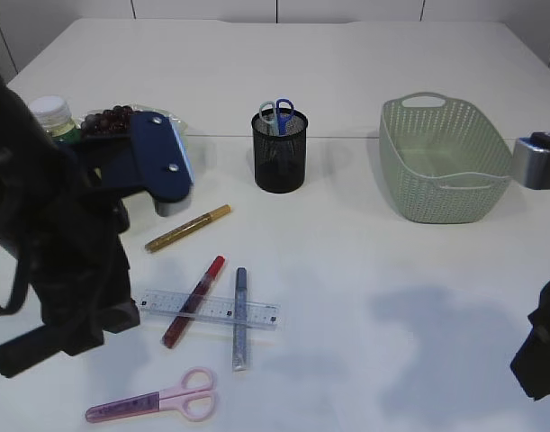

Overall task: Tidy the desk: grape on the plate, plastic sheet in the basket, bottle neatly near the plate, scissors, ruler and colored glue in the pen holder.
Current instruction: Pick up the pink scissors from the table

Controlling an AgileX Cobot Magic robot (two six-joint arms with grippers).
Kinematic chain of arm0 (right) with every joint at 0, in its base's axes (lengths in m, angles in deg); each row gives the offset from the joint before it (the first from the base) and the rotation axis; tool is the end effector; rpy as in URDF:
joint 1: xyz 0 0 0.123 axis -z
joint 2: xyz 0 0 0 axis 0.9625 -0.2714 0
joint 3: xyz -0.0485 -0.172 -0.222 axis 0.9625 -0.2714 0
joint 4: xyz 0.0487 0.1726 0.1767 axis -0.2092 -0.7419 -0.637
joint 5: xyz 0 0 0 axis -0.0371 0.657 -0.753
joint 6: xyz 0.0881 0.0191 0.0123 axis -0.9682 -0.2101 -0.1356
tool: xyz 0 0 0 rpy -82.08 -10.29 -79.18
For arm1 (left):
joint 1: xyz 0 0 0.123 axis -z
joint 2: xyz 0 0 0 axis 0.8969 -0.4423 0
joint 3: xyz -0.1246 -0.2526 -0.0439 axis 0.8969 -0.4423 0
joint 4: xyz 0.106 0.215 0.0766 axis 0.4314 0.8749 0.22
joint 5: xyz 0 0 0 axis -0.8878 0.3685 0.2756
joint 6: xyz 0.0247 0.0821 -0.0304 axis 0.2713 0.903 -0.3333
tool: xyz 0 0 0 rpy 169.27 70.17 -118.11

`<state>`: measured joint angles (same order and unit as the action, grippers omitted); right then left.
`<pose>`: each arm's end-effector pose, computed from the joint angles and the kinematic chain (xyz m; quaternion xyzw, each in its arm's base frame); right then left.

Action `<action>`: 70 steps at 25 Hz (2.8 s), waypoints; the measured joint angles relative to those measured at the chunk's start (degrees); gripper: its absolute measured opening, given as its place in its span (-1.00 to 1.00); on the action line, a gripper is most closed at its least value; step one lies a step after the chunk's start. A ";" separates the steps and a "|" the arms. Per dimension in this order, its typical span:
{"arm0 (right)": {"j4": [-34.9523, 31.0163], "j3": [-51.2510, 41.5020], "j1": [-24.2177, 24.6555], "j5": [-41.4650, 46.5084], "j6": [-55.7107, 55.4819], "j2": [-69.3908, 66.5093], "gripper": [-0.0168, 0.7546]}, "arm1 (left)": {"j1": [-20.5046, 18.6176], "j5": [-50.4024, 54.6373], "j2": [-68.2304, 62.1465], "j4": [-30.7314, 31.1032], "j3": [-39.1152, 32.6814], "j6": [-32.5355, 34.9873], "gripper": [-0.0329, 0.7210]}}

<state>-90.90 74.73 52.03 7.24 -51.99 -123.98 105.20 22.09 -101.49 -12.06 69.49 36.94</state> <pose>0.1611 0.0871 0.2873 -0.1534 0.9784 0.1261 0.0579 0.2141 -0.1815 0.2581 0.5484 0.8252 0.0133 0.1350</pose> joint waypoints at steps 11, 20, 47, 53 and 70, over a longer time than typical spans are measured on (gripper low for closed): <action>3.06 0.00 0.00 0.00 0.00 0.84 -0.01 | 3.26 -5.46 -4.86 0.45 -4.86 3.85 0.19; 5.33 0.00 0.00 0.00 0.00 0.84 -0.01 | 3.30 -13.09 -5.11 -0.05 -10.81 4.86 0.19; 5.52 0.00 0.00 0.00 0.11 0.84 -0.01 | 3.30 -18.13 -13.36 0.22 -10.81 5.83 0.19; 5.52 0.00 0.00 0.00 0.11 0.84 -0.01 | 3.30 -17.65 -13.95 0.11 -10.81 5.83 0.19; 5.52 0.00 0.00 0.00 0.11 0.84 -0.01 | 3.30 -21.70 -18.46 0.69 -10.81 6.14 0.19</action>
<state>-85.37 74.73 52.03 7.24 -51.87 -123.14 108.50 0.39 -119.95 -11.37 58.68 43.09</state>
